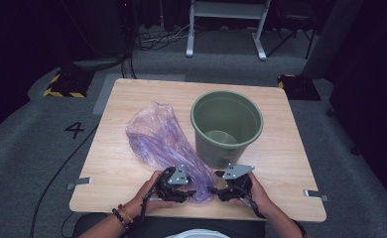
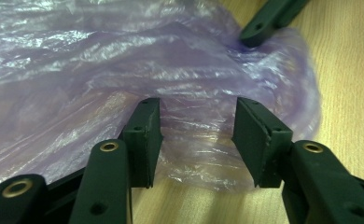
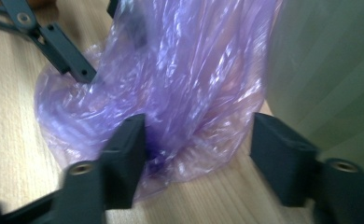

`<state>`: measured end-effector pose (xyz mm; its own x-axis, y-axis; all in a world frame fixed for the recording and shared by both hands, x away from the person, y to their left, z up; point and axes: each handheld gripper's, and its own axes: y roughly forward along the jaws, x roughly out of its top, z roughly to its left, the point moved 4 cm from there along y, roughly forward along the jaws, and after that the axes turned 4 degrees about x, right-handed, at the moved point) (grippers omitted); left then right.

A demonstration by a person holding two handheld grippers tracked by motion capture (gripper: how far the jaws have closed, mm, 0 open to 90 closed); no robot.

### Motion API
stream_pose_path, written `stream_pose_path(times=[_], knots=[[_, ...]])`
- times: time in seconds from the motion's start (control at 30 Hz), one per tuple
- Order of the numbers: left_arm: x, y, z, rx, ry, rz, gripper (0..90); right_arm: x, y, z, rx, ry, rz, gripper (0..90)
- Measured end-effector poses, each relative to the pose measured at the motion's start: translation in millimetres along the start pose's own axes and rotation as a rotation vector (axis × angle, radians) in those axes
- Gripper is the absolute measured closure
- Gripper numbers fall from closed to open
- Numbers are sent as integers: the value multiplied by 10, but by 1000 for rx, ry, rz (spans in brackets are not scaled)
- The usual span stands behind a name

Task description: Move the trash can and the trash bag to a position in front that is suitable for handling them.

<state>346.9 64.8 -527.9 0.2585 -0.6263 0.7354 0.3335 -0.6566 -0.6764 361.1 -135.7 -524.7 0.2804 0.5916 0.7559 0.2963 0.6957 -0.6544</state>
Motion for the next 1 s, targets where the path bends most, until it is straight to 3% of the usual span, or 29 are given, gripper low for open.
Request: stream_pose_path(times=[0.13,0.2,0.3,0.43,0.57,0.67,0.77,0.83,1.0], knots=[[-3,-1,-24,-16,2,9,462,-6,15,27,41,-11,4,644],[-4,0,-28,-19,20,21,388,-3,17,43,58,-18,3,743],[-17,-39,-13,-23,1,19,257,-6,11,45,70,-30,7,820],[-55,-182,60,-19,-30,-3,169,-36,-36,0,58,-34,12,838],[-177,-433,186,46,-38,-21,163,-111,-141,-63,36,-32,27,842],[-303,-615,338,96,-100,-41,163,-208,-264,-126,44,-27,35,839],[-431,-721,475,126,-152,-26,163,-330,-421,-224,35,-2,45,827],[-526,-774,562,179,-152,-3,162,-409,-528,-290,6,15,58,825],[-703,-815,729,214,-195,33,161,-523,-685,-375,-20,17,75,806]])
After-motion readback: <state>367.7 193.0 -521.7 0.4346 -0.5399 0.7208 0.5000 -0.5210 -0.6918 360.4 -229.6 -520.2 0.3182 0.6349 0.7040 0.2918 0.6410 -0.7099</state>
